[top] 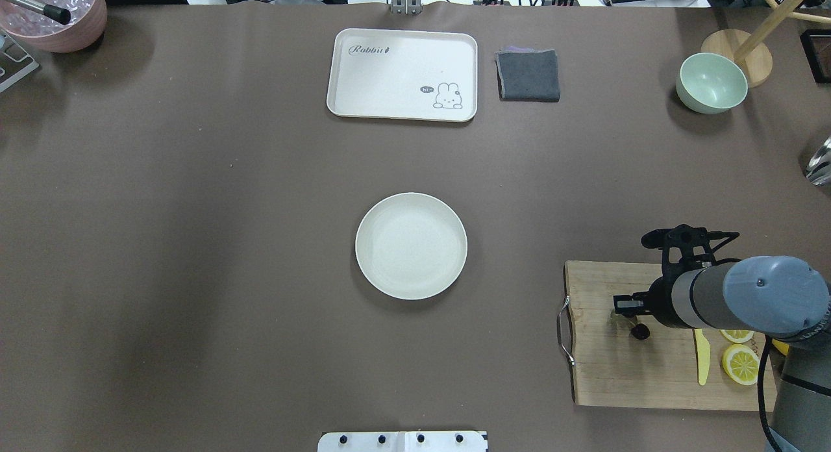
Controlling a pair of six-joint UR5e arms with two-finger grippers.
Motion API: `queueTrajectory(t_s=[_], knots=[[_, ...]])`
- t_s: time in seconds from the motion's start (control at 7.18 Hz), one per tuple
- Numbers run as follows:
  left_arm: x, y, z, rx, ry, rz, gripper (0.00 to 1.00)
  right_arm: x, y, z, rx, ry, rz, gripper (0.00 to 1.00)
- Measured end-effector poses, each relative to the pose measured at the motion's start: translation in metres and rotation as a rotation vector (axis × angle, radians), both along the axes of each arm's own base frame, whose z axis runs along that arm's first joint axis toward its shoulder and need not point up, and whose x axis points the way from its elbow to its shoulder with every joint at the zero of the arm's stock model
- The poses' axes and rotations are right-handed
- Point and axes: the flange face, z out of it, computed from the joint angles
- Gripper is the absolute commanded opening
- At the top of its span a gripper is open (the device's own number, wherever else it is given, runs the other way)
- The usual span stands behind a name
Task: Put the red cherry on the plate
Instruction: 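Close the right gripper on the two dark red cherries and lift, then carry the cherries with the right gripper over the white plate and release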
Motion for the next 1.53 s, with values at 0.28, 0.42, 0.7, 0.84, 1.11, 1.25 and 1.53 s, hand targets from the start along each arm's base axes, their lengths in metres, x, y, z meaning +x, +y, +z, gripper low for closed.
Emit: queueTrajectory(t_s=[0.28, 0.42, 0.7, 0.84, 1.11, 1.25, 1.53], knots=[[0.0, 0.0, 0.001, -0.002, 0.0, 0.001, 0.98, 0.001, -0.005, -0.033, -0.018, 0.018, 0.004, 0.0], [0.001, 0.0, 0.001, -0.002, 0.0, 0.001, 0.98, 0.0, -0.006, -0.039, -0.021, 0.021, 0.006, 0.0], [0.001, 0.0, 0.002, -0.002, 0.0, 0.002, 0.98, -0.006, -0.025, -0.067, -0.041, 0.016, 0.023, 0.0], [0.001, 0.0, 0.002, -0.002, 0.0, 0.002, 0.98, -0.009, -0.049, -0.103, -0.073, 0.019, 0.046, 0.0], [0.001, 0.0, 0.003, -0.004, -0.001, 0.003, 0.98, -0.007, -0.078, -0.186, -0.102, -0.023, 0.065, 0.0], [0.002, 0.0, 0.003, -0.004, -0.001, 0.004, 0.98, -0.002, -0.089, -0.218, -0.106, -0.057, 0.071, 0.0], [0.003, 0.0, 0.003, -0.004, -0.001, 0.007, 0.98, -0.009, -0.104, -0.279, -0.103, -0.084, 0.083, 0.0]])
